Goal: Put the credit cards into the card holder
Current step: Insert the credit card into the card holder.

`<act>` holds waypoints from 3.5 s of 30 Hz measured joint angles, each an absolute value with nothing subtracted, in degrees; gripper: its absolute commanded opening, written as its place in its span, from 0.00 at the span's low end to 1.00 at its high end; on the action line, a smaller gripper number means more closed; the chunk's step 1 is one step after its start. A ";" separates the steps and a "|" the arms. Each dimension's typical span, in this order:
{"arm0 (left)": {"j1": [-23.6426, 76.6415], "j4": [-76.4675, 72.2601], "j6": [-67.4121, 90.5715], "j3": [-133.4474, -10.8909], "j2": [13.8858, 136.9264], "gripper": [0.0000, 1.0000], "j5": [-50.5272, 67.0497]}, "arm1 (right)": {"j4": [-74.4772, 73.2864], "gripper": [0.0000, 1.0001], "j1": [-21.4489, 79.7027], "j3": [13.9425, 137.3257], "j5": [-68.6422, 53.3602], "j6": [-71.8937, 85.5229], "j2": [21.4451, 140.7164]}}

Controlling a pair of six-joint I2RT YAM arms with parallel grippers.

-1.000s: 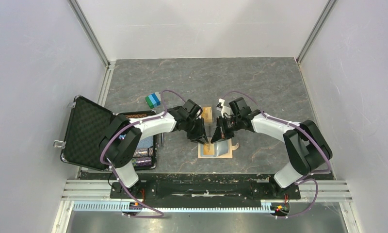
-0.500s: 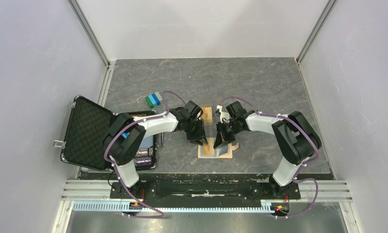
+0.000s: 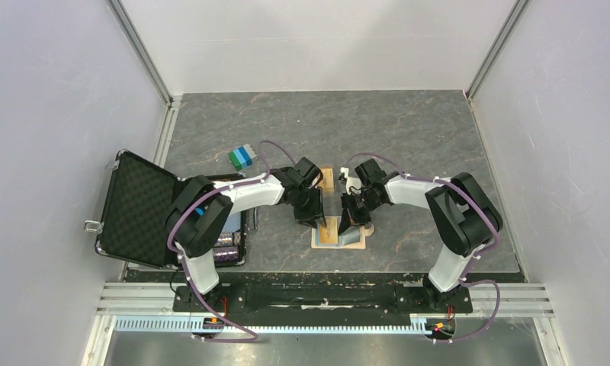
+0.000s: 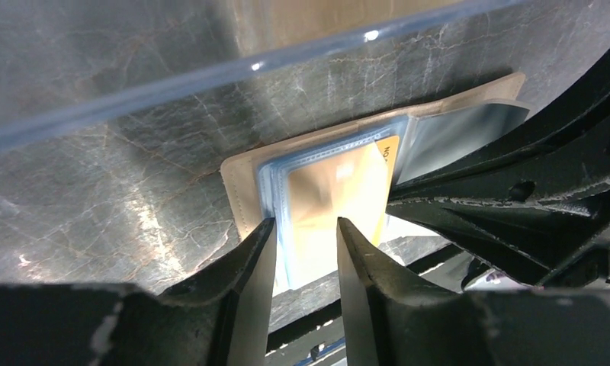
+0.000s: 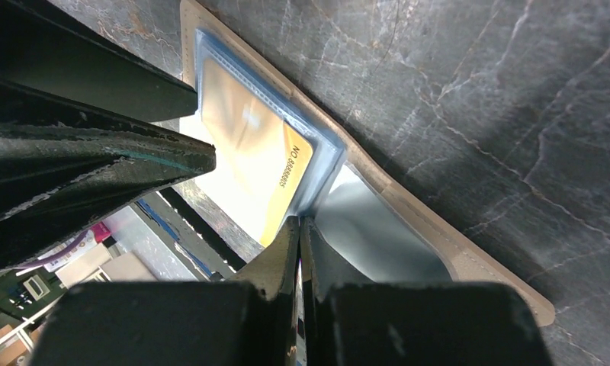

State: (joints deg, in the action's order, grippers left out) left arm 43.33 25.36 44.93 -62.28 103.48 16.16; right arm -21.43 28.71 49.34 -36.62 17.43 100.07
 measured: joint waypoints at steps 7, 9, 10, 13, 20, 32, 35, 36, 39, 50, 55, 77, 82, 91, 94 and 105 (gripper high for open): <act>43.59 27.14 44.07 -62.72 103.46 0.39 13.39 | -21.82 0.00 28.71 49.63 -36.69 17.28 100.25; 43.57 27.05 44.03 -62.72 103.46 0.34 13.58 | -21.85 0.00 28.71 49.63 -36.75 17.26 100.27; 43.59 26.89 44.03 -62.72 103.46 0.31 13.76 | -21.85 0.00 28.71 49.65 -36.80 17.23 100.31; 43.66 26.52 43.99 -62.72 103.48 0.21 13.89 | -21.87 0.00 28.71 49.67 -36.95 16.95 100.36; 43.90 26.48 43.75 -62.98 103.48 0.21 13.87 | -22.17 0.00 28.64 49.78 -37.06 16.88 100.53; 47.75 34.92 40.53 -72.55 104.86 0.24 8.82 | -22.63 0.00 28.64 50.15 -37.19 16.84 100.84; 48.53 36.18 39.83 -74.04 105.69 0.17 7.84 | -22.65 0.00 28.64 50.15 -37.21 16.84 100.86; 48.73 36.58 39.68 -74.39 106.10 0.20 7.60 | -22.65 0.00 28.64 50.15 -37.21 16.84 100.86; 49.17 38.39 39.20 -75.57 107.20 0.49 6.07 | -22.76 0.00 28.64 50.24 -37.21 16.84 100.88; 49.69 44.51 38.02 -77.23 108.18 0.36 0.34 | -22.81 0.00 28.64 50.30 -37.30 16.58 100.97; 49.71 42.48 38.06 -77.19 108.18 0.32 3.14 | -22.85 0.00 28.64 50.33 -37.41 16.40 100.99; 49.74 40.56 38.06 -76.27 110.43 0.28 4.36 | -22.98 0.00 28.62 50.43 -37.50 16.01 101.12; 49.54 39.35 38.04 -75.44 110.41 0.26 5.32 | -23.05 0.00 28.62 50.43 -37.50 15.99 101.12; 49.23 37.04 38.13 -72.97 107.39 0.25 6.63 | -23.64 0.00 28.60 50.46 -37.52 15.88 101.12; 49.12 36.71 38.28 -72.95 106.06 0.25 7.05 | -23.70 0.00 28.60 50.46 -37.54 15.86 101.12; 49.25 31.90 40.23 -72.90 102.89 0.27 13.43 | -23.77 0.00 28.60 50.46 -37.56 15.84 101.12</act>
